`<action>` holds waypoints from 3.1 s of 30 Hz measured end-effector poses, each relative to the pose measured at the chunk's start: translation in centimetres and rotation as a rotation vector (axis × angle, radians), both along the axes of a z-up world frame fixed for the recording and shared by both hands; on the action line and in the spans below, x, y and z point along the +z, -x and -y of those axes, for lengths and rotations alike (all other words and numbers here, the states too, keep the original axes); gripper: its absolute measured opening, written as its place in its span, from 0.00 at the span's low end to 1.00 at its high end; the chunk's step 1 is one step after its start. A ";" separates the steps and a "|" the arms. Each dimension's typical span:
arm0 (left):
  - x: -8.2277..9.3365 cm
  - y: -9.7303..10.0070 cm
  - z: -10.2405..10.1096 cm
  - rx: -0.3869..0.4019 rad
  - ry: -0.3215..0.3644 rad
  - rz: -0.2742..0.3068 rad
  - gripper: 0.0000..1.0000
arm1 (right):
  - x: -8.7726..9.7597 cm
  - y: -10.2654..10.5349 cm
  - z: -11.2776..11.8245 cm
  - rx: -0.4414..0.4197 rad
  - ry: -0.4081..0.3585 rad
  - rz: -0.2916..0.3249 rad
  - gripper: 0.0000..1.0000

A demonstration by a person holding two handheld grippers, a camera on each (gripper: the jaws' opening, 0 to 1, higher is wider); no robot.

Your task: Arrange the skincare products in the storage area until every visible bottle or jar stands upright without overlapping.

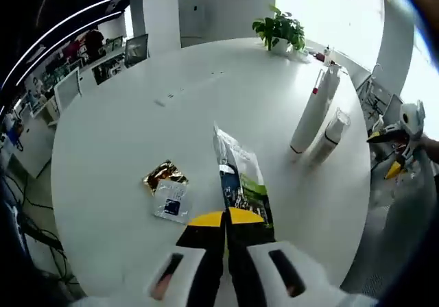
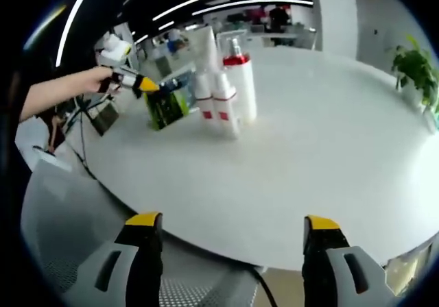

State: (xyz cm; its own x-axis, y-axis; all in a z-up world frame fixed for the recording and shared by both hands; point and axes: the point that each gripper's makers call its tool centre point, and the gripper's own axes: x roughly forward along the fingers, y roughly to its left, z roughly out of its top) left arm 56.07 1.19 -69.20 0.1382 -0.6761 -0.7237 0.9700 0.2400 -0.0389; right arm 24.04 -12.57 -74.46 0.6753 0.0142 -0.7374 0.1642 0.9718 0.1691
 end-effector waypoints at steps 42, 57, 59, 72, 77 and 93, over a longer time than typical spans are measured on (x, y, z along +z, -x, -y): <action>9.2 9.0 -3.5 0.002 0.193 -0.055 0.01 | 11.9 -13.0 -16.3 0.172 -0.665 0.446 0.89; 14.2 12.2 -3.4 -0.032 0.323 -0.077 0.01 | 11.8 -15.4 -16.4 0.059 -0.914 0.549 0.84; 14.9 12.6 -3.2 -0.028 0.353 -0.103 0.01 | 11.3 -15.9 -16.1 0.027 -0.941 0.550 0.84; 17.3 13.2 -3.7 -0.024 0.442 -0.144 0.01 | 14.4 -17.4 -15.7 0.057 -0.999 0.712 0.59; 17.5 12.9 -4.3 0.038 0.512 -0.222 0.01 | 15.5 -16.6 -14.6 0.063 -0.946 0.770 0.33; 16.3 13.8 -5.6 0.076 0.581 -0.306 0.01 | 18.6 -14.5 -11.6 0.058 -1.005 0.867 0.00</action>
